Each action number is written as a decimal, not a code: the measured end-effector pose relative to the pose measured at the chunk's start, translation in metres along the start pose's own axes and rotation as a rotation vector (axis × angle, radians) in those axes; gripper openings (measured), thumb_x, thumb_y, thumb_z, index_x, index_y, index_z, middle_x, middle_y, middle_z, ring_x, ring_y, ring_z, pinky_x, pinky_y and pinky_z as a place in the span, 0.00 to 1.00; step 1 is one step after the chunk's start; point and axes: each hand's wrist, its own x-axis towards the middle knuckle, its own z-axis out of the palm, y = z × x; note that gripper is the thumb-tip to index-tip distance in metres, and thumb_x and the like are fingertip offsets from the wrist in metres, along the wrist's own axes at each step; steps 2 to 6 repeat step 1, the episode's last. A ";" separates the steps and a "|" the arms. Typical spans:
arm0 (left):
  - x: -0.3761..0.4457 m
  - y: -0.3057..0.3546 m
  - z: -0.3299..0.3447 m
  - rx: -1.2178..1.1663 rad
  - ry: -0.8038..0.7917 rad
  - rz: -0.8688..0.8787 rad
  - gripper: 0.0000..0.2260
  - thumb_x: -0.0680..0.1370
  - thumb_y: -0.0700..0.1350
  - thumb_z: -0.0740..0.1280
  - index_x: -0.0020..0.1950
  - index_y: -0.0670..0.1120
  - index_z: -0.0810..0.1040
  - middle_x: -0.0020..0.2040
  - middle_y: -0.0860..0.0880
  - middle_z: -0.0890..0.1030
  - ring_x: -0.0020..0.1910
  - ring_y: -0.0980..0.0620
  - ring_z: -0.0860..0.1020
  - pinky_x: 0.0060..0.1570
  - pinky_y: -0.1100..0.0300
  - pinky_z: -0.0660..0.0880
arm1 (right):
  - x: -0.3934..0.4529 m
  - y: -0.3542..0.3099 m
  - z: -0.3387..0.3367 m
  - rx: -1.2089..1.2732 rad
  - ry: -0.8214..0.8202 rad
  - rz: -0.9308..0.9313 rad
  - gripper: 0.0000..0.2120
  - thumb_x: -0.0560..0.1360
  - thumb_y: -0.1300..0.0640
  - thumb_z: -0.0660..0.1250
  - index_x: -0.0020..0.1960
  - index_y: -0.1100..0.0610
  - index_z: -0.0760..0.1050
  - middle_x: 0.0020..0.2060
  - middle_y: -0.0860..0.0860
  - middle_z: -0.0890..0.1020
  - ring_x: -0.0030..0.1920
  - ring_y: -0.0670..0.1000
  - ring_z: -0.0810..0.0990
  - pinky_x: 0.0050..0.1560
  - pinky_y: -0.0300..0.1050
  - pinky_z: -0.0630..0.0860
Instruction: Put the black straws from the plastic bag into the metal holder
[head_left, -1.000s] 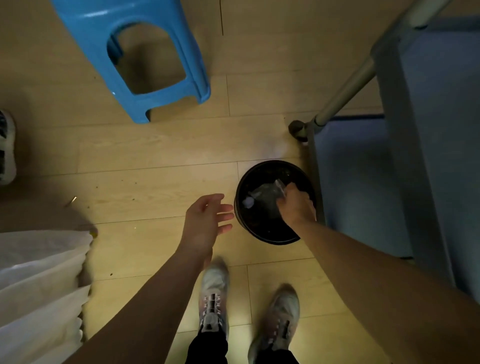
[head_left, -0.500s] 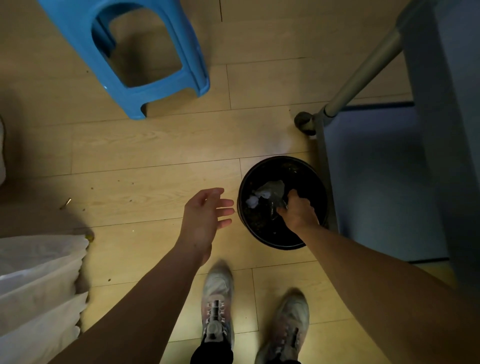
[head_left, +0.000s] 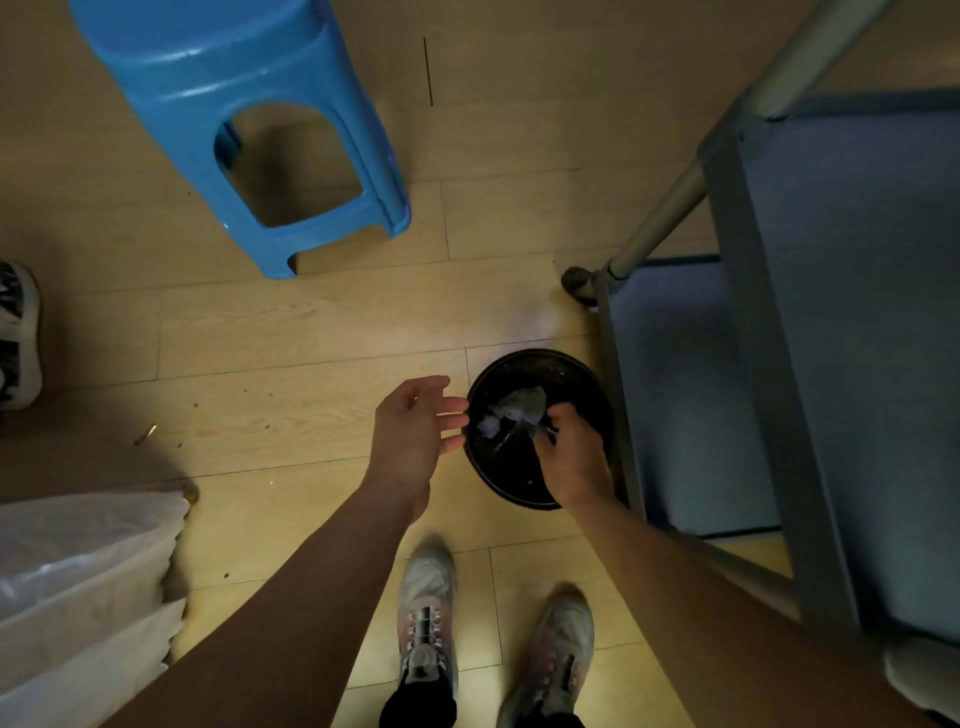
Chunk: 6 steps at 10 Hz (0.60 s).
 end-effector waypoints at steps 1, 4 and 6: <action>-0.015 0.031 0.006 -0.013 -0.017 0.023 0.11 0.84 0.41 0.59 0.60 0.44 0.79 0.52 0.41 0.84 0.49 0.45 0.83 0.42 0.57 0.78 | -0.026 -0.020 -0.014 0.082 0.011 -0.010 0.13 0.80 0.60 0.67 0.64 0.58 0.73 0.62 0.58 0.79 0.63 0.58 0.78 0.61 0.57 0.78; -0.015 0.031 0.006 -0.013 -0.017 0.023 0.11 0.84 0.41 0.59 0.60 0.44 0.79 0.52 0.41 0.84 0.49 0.45 0.83 0.42 0.57 0.78 | -0.026 -0.020 -0.014 0.082 0.011 -0.010 0.13 0.80 0.60 0.67 0.64 0.58 0.73 0.62 0.58 0.79 0.63 0.58 0.78 0.61 0.57 0.78; -0.015 0.031 0.006 -0.013 -0.017 0.023 0.11 0.84 0.41 0.59 0.60 0.44 0.79 0.52 0.41 0.84 0.49 0.45 0.83 0.42 0.57 0.78 | -0.026 -0.020 -0.014 0.082 0.011 -0.010 0.13 0.80 0.60 0.67 0.64 0.58 0.73 0.62 0.58 0.79 0.63 0.58 0.78 0.61 0.57 0.78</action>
